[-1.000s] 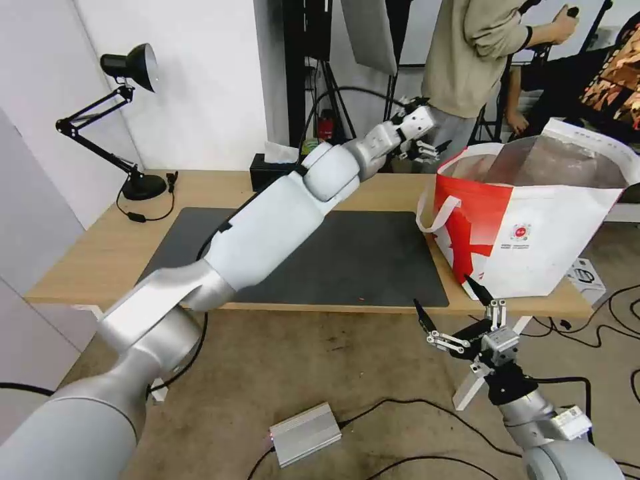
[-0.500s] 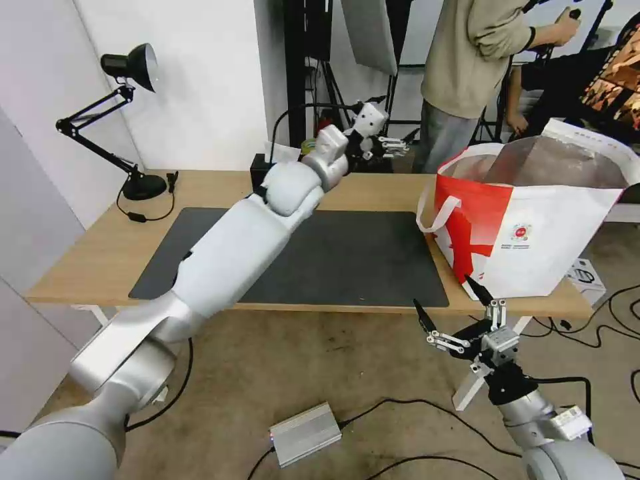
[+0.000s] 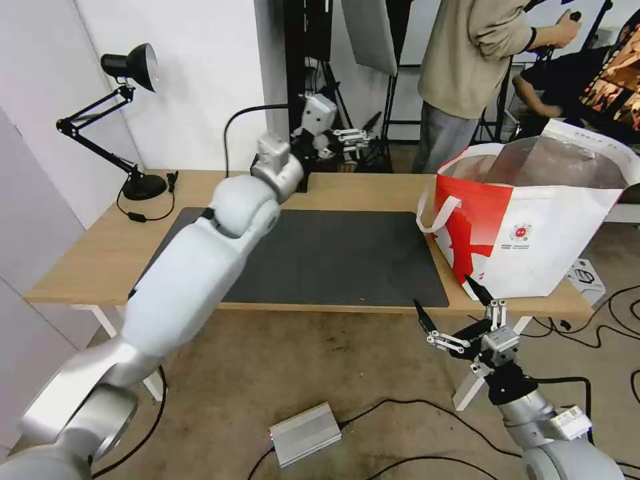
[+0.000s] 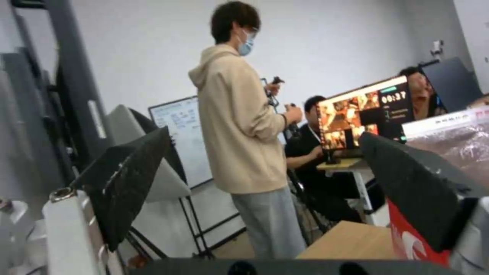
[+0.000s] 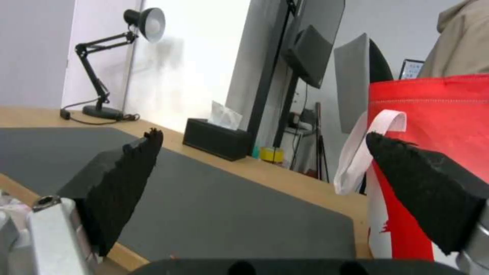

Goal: Pick up the trash from the table and place it into the takeout bag.

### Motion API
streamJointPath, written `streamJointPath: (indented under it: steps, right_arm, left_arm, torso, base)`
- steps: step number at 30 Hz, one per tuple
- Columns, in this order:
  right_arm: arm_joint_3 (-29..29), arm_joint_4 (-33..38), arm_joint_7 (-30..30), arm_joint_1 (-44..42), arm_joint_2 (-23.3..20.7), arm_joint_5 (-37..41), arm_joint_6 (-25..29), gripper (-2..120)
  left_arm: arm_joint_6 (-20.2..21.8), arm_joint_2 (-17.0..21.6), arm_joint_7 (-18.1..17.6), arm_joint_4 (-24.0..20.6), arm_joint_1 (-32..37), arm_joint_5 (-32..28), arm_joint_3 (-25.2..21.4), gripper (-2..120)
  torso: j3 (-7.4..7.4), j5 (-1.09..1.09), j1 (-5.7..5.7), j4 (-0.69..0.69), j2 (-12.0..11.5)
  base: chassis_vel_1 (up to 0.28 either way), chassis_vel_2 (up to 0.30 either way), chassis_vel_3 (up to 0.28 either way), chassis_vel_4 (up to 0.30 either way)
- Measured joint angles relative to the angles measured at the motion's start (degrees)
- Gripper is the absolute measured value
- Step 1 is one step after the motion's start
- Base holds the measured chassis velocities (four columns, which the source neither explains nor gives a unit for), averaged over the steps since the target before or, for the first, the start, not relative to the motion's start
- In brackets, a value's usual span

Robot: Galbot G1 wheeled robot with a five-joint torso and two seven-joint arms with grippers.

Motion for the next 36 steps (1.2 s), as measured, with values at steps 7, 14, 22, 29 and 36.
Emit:
streamJointPath:
  steps: [7,14,22,29,36]
  right_arm:
    - [0.0,0.0,0.0,0.0,0.0,0.0,0.0,100]
    - [0.0,0.0,0.0,0.0,0.0,0.0,0.0,100]
    - [0.0,0.0,0.0,0.0,0.0,0.0,0.0,100]
    - [0.0,0.0,0.0,0.0,0.0,0.0,0.0,100]
    - [0.0,0.0,0.0,0.0,0.0,0.0,0.0,100]
  left_arm:
    - [1.1,8.2,-0.4,-10.4,10.3,-2.4,-8.4,100]
    - [0.7,12.7,-1.0,-15.8,18.8,-3.5,-14.9,100]
    - [-0.1,12.8,-1.0,-21.7,33.6,-2.8,-27.0,100]
    - [-2.5,8.5,0.8,-27.9,46.9,0.4,-35.8,100]
    - [-5.3,2.9,2.4,-31.7,56.7,4.0,-40.0,100]
  torso:
    - [0.00,-0.01,0.00,0.02,0.0]
    - [0.00,0.00,0.00,0.02,0.0]
    - [0.00,0.00,0.00,0.01,0.0]
    - [0.00,0.02,0.00,0.00,0.0]
    - [0.00,0.02,0.00,0.00,0.0]
  base:
    - [0.000,0.000,0.000,0.000]
    - [0.000,0.000,0.000,0.000]
    - [0.000,0.000,0.000,0.000]
    - [0.000,0.000,0.000,0.000]
    - [0.000,0.000,0.000,0.000]
